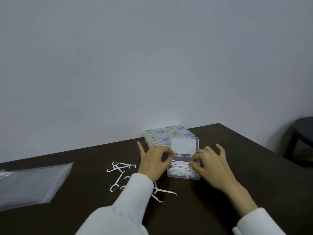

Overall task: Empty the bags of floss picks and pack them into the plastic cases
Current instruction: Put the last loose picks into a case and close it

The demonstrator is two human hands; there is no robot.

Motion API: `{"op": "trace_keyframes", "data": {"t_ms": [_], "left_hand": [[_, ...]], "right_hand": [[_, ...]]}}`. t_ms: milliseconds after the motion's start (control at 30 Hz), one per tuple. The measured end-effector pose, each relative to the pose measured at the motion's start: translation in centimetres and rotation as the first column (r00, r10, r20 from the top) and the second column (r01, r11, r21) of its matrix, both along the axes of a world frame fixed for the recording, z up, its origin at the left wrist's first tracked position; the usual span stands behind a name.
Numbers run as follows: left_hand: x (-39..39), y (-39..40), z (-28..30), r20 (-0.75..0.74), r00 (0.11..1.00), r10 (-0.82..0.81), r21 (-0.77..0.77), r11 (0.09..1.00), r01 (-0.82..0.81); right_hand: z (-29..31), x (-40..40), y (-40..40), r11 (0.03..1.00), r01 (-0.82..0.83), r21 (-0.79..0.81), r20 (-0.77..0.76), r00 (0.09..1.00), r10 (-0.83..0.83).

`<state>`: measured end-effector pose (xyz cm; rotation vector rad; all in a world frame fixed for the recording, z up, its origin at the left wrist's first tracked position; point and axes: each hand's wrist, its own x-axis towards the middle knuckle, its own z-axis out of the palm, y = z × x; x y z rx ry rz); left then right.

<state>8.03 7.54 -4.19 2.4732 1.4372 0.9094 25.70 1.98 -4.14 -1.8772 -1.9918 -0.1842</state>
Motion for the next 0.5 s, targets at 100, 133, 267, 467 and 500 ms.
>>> {"op": "trace_keyframes", "data": {"t_ms": [100,133,267,467,500], "left_hand": [[-0.1,-0.3,0.2,0.062,0.997,-0.042,-0.059,0.997,0.046],[-0.2,-0.3,0.2,0.09,0.994,-0.055,-0.074,0.995,0.062],[-1.5,-0.3,0.4,0.149,0.985,-0.081,-0.134,0.986,0.102],[-6.7,-0.8,0.2,0.155,0.987,-0.044,-0.178,0.981,0.072],[-7.8,-0.9,0.1,0.149,0.989,-0.024,-0.181,0.982,0.051]], "right_hand": [[0.0,-0.2,-0.2,0.999,-0.024,0.021,0.017,1.0,0.024],[0.0,-0.3,-0.2,0.999,-0.039,0.03,0.018,0.999,0.038],[0.1,-1.0,-0.5,0.99,-0.112,0.085,0.009,0.994,0.112],[0.4,-3.3,-1.4,0.948,-0.304,0.095,-0.049,0.95,0.309],[0.4,-3.9,-1.7,0.938,-0.335,0.085,-0.042,0.94,0.34]]}}
